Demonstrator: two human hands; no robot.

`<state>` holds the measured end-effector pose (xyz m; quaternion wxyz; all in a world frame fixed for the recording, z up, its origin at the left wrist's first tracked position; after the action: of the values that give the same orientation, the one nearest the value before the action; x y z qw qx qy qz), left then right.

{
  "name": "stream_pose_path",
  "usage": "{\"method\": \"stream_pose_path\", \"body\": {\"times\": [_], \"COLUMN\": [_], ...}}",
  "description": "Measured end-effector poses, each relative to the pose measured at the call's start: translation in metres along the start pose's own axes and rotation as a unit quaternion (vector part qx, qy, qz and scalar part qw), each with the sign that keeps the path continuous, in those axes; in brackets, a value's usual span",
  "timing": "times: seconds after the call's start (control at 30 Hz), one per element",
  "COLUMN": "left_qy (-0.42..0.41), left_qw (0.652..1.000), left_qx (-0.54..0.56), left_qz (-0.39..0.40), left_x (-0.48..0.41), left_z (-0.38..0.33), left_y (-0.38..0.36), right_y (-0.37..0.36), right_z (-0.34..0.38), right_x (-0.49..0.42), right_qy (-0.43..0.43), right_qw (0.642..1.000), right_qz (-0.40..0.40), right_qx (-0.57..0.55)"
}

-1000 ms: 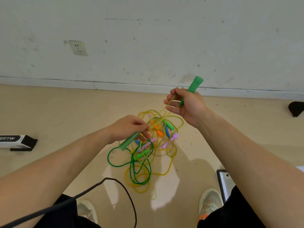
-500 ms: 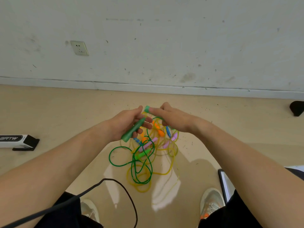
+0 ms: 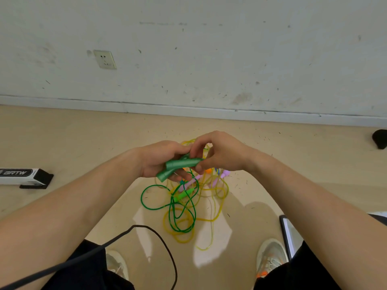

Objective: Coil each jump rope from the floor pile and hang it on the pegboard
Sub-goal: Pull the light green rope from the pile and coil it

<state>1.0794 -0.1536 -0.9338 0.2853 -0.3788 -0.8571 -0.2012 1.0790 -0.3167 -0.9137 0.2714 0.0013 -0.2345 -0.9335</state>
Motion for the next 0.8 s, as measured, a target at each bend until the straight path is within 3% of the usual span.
{"method": "stream_pose_path", "body": {"times": [0.13, 0.33, 0.43, 0.53, 0.6, 0.7, 0.8], "left_qy": [-0.006, -0.053, -0.091, -0.121, -0.143, -0.154, -0.152], "left_qw": [1.000, 0.997, 0.993, 0.988, 0.984, 0.981, 0.981], "left_qx": [-0.023, -0.020, -0.047, -0.056, -0.065, -0.071, -0.059], "left_qz": [0.020, 0.048, 0.064, 0.079, 0.088, 0.097, 0.103], "left_x": [0.000, -0.003, -0.001, 0.002, 0.004, 0.007, 0.007], "left_z": [0.003, 0.006, 0.002, 0.000, 0.000, 0.003, 0.007], "left_y": [-0.001, -0.001, 0.000, 0.001, 0.005, 0.012, 0.016], "right_y": [-0.003, 0.004, 0.008, 0.004, 0.006, 0.015, 0.021], "right_z": [0.007, 0.000, -0.009, -0.022, -0.031, -0.032, -0.025], "right_x": [0.003, 0.004, 0.005, 0.007, 0.008, 0.011, 0.015], "right_qy": [0.011, 0.003, -0.011, -0.106, -0.138, -0.116, -0.117], "right_qw": [0.999, 0.985, 0.998, 0.992, 0.985, 0.976, 0.972], "right_qz": [-0.005, -0.085, -0.030, 0.066, 0.065, 0.055, 0.083], "right_qx": [0.048, 0.152, 0.056, -0.028, -0.084, -0.176, -0.188]}}
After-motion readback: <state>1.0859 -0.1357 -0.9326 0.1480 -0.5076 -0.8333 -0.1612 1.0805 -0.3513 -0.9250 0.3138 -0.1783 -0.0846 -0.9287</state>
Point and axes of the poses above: each hand's wrist, its own x-axis away from the middle knuckle, its own y-axis out of the back of the hand, z = x × y, the point moved 3 cm from there along -x, towards the middle knuckle, and after that the axes turned 15 degrees about -x, right-handed, at the moved point
